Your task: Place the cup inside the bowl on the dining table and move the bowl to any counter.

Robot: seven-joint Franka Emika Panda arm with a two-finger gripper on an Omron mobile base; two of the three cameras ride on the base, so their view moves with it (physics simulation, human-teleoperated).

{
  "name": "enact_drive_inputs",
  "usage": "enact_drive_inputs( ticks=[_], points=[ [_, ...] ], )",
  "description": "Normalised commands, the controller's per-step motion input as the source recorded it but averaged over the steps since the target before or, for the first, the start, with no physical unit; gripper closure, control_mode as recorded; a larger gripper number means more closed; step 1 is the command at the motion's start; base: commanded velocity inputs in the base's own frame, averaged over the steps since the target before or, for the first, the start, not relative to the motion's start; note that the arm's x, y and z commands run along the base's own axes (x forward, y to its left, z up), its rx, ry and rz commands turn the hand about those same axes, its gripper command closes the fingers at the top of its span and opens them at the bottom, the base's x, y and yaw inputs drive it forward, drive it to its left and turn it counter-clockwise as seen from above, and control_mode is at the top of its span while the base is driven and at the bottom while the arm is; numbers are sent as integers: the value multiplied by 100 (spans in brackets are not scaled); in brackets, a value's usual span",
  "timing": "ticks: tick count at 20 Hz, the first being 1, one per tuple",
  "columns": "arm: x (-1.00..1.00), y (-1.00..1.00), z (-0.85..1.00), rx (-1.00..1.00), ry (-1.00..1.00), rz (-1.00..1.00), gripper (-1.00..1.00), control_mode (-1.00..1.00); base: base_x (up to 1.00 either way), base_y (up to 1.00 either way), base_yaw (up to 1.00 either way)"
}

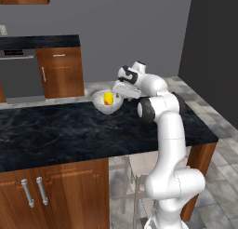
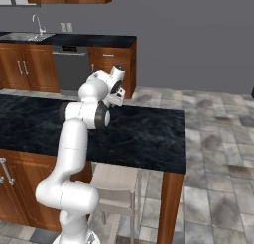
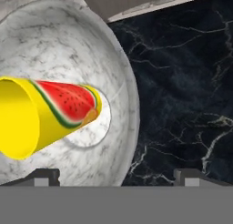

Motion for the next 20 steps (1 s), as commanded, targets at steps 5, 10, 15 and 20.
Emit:
enact_drive_inputs(
  ticks=[5,10,15,20],
  points=[
    [0,0,-15,0,0,3,-100,-100,0,0,0],
    [0,0,-14,0,0,2,-100,-100,0,0,0],
    [1,0,-6,0,0,1,-100,-100,0,0,0],
    [2,0,0,0,0,1,-100,-100,0,0,0]
  ],
)
